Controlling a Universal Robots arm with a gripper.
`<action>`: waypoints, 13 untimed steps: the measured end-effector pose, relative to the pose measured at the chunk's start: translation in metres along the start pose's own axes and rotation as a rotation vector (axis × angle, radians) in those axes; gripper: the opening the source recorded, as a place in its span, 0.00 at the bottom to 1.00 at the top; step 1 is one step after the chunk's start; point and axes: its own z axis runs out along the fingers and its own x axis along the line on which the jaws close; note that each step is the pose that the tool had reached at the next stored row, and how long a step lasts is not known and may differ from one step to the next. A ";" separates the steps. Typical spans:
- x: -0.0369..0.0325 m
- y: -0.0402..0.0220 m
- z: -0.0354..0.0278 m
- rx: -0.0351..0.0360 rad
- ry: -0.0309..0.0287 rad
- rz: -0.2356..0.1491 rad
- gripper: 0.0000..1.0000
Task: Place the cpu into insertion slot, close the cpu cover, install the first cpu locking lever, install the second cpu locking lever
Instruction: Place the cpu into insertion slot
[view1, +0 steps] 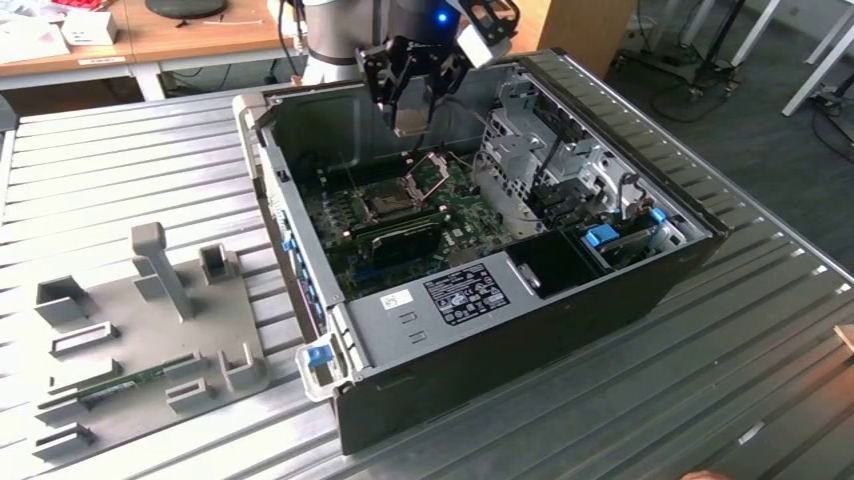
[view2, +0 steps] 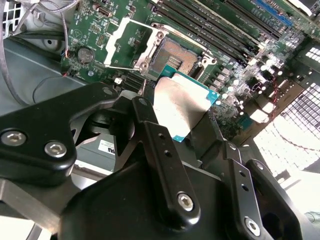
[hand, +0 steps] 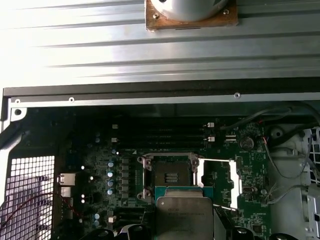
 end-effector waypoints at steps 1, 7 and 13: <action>0.0000 0.0000 0.0005 0.0000 0.0000 0.000 0.54; -0.0001 -0.0005 0.0054 0.0000 0.0000 0.000 0.54; -0.0002 -0.0012 0.0129 0.0000 0.0000 0.000 0.54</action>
